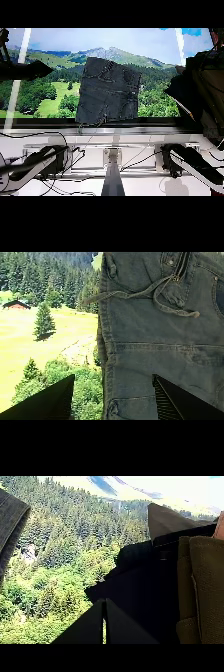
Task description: Fold the clothes and pants, and hang the long-sleeved shirts on hangers.
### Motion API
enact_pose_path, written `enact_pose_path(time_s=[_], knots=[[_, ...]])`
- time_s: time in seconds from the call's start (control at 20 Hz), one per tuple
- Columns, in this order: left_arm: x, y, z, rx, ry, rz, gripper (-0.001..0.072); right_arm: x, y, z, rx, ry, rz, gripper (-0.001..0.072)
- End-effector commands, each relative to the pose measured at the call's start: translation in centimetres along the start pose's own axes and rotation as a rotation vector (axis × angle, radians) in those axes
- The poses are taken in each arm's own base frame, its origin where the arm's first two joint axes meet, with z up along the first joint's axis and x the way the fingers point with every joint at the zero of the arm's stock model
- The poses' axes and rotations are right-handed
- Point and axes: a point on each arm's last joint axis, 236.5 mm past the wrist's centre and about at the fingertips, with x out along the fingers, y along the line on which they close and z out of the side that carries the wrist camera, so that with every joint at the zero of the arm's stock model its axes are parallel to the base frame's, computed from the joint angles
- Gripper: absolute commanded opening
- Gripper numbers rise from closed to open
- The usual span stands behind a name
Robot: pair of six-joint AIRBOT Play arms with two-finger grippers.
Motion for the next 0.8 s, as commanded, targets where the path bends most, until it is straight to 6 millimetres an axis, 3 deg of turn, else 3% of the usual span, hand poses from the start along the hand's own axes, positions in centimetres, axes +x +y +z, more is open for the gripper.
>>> enact_pose_path(time_s=[0.0,0.6,0.75], knots=[[-0.1,0.0,0.1,0.0,-0.002,0.001,0.0556,0.0,0.0,0.0,-0.001,0.0,0.0,0.0039],[-0.1,0.0,0.1,0.0,-0.005,0.002,0.0556,0.0,0.3,0.6,0.004,-0.025,0.011,0.004],[0.0,0.3,2.0,-0.011,-0.082,0.009,0.0556,0.4,-0.8,1.7,-0.037,-0.064,-0.025,0.0039]])
